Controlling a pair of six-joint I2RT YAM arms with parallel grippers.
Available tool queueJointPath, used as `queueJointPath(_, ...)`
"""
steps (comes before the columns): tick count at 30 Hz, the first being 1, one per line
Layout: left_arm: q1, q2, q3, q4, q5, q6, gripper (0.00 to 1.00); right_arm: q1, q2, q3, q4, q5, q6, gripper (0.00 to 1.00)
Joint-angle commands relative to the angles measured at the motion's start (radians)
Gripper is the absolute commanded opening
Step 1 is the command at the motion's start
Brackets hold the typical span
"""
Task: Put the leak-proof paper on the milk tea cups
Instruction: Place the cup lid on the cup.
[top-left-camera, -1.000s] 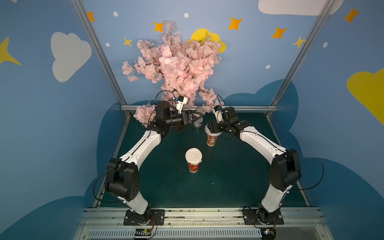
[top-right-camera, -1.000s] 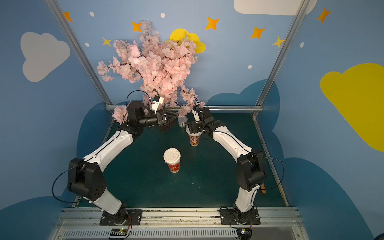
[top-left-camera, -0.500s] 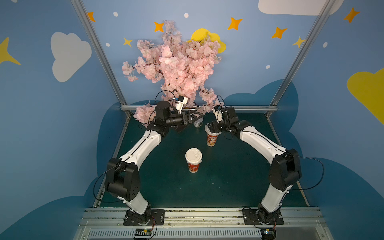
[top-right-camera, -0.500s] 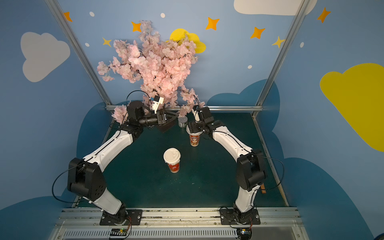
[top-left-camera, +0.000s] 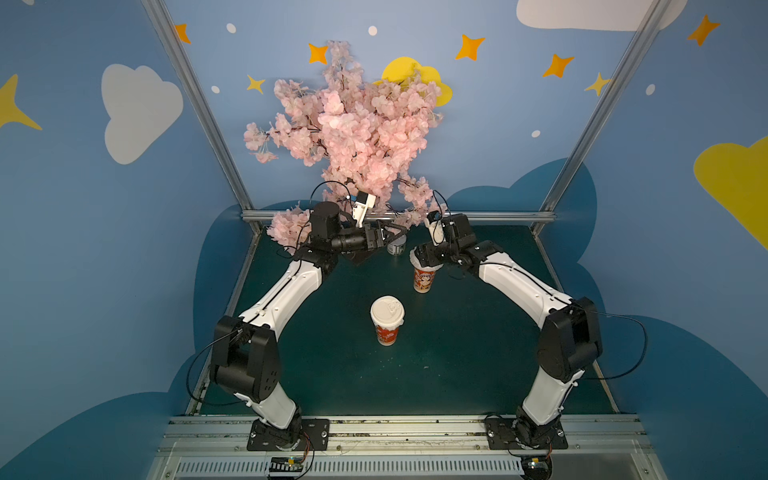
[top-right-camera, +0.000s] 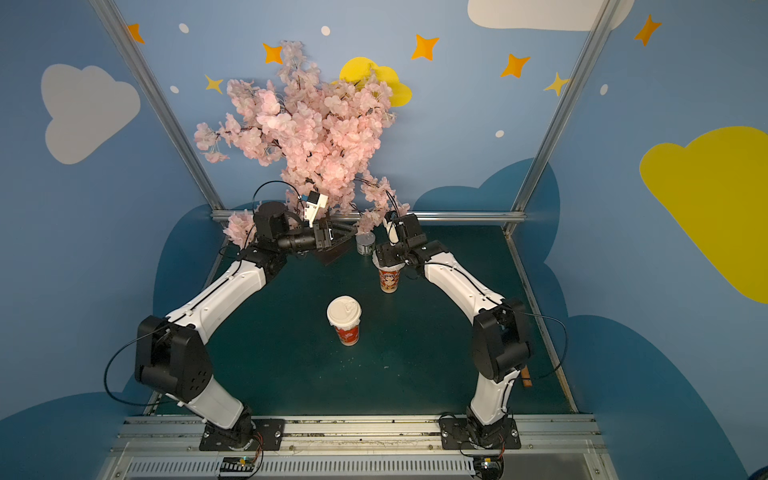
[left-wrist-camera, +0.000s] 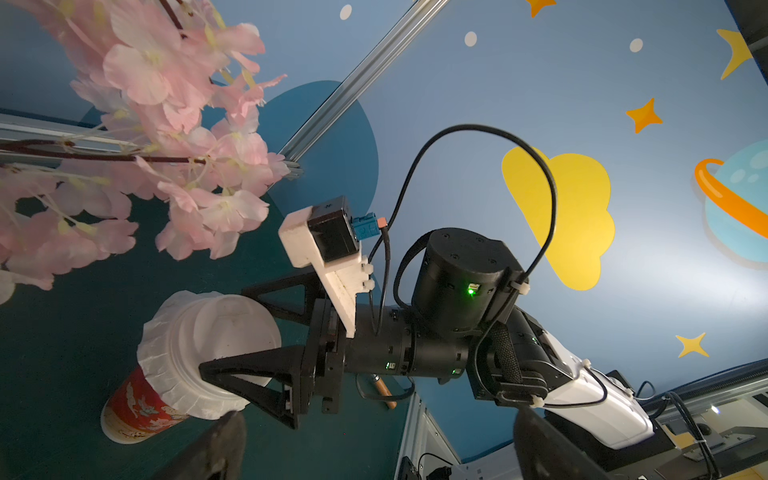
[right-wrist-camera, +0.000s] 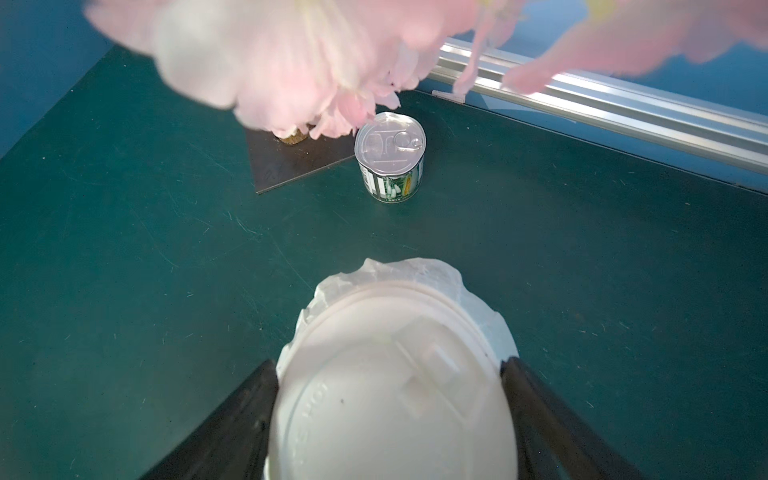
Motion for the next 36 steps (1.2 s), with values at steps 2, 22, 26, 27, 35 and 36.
queueJointPath(2, 0.004, 0.012, 0.012, 0.012, 0.016, 0.005, 1.0, 0.005, 0.014, 0.007, -0.009, 0.016, -0.008, 0.84)
queueJointPath(22, 0.004, 0.018, 0.017, 0.002, 0.015, 0.01, 1.0, 0.006, 0.012, 0.036, -0.03, 0.037, -0.007, 0.89)
queueJointPath(26, 0.004, 0.025, 0.036, -0.063, -0.022, 0.029, 1.0, 0.006, -0.002, 0.058, -0.041, 0.06, 0.006, 0.91)
queueJointPath(27, 0.004, 0.027, 0.043, -0.091, -0.036, 0.041, 1.0, 0.004, -0.003, 0.065, -0.049, 0.06, 0.007, 0.91)
queueJointPath(35, -0.03, 0.103, 0.145, -0.314, -0.125, 0.105, 0.92, -0.012, -0.037, 0.083, -0.091, 0.05, 0.063, 0.92)
queueJointPath(36, -0.036, 0.119, 0.16, -0.329, -0.128, 0.099, 0.89, -0.017, -0.047, 0.078, -0.094, 0.038, 0.074, 0.92)
